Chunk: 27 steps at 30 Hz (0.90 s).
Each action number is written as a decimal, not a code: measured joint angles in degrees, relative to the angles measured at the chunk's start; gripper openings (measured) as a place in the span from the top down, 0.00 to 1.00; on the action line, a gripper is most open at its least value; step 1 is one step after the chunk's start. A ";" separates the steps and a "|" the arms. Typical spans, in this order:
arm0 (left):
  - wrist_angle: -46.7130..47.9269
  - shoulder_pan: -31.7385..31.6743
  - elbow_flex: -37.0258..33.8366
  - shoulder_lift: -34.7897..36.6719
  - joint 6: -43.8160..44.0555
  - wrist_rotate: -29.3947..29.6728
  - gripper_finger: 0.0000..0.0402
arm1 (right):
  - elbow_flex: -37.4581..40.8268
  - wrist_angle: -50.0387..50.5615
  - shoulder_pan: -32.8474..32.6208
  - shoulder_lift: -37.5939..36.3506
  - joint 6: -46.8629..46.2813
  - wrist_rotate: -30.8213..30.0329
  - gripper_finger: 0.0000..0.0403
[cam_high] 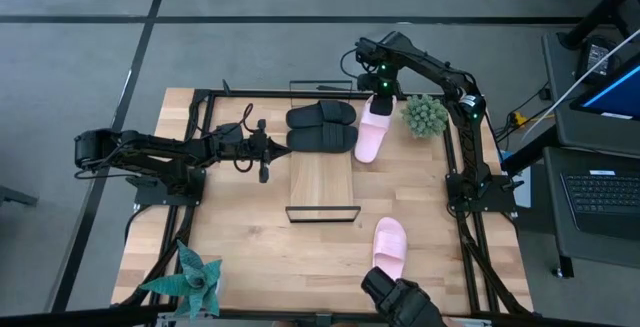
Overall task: Pick and place slides into the shelf
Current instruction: Put the top pink slide on the shelf
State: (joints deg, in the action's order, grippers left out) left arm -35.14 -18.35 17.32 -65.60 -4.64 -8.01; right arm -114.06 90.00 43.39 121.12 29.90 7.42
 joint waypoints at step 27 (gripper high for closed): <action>-0.51 -0.01 0.00 0.00 0.02 0.02 1.00 | 20.56 0.10 -9.72 -26.12 -11.39 0.22 1.00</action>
State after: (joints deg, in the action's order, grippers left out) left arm -35.65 -18.36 17.32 -65.60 -4.62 -7.99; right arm -93.50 90.10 33.67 95.00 18.50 7.64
